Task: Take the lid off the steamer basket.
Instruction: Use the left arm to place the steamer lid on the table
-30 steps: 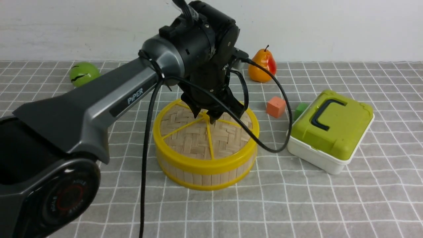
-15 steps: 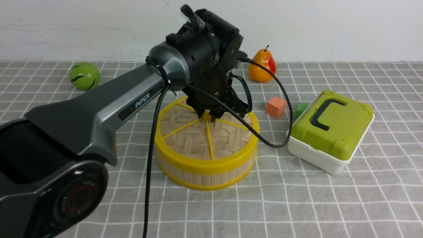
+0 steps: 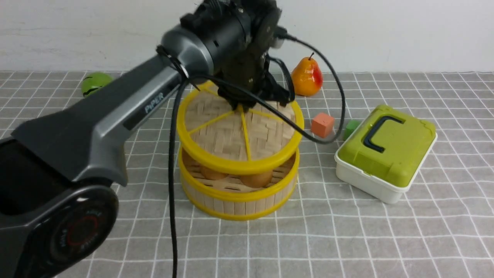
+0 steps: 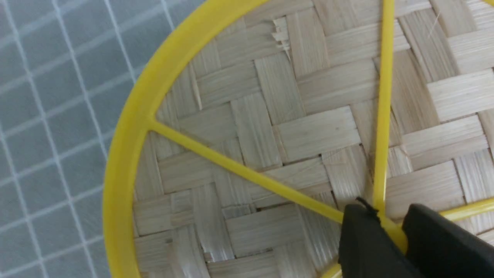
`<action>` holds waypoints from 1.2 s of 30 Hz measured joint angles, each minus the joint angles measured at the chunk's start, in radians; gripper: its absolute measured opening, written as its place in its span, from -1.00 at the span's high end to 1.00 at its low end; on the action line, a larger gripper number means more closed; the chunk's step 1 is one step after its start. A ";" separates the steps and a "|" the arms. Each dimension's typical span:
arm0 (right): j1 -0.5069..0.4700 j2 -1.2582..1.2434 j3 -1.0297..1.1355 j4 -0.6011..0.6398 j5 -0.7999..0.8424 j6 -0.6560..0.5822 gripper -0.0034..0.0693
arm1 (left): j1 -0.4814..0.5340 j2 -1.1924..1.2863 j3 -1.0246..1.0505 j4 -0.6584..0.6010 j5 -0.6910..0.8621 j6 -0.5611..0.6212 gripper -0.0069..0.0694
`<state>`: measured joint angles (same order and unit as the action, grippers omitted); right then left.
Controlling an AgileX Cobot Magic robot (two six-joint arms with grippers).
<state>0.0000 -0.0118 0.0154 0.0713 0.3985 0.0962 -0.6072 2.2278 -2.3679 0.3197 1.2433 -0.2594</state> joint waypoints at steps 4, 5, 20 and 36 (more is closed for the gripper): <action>0.000 0.000 0.000 0.000 0.000 0.000 0.24 | 0.048 -0.127 -0.066 0.004 0.000 0.024 0.53; 0.000 0.000 0.000 0.000 0.000 0.000 0.24 | 0.048 -0.133 -0.067 0.004 0.000 0.024 0.53; 0.000 0.000 0.000 0.000 0.000 0.000 0.24 | 0.527 -0.283 0.295 -0.149 -0.026 -0.009 0.53; 0.000 0.000 0.000 0.000 0.000 0.000 0.24 | 0.527 -0.210 0.826 -0.180 -0.555 -0.218 0.53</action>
<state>0.0000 -0.0118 0.0154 0.0713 0.3985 0.0962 -0.0799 2.0182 -1.5420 0.1392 0.6878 -0.4770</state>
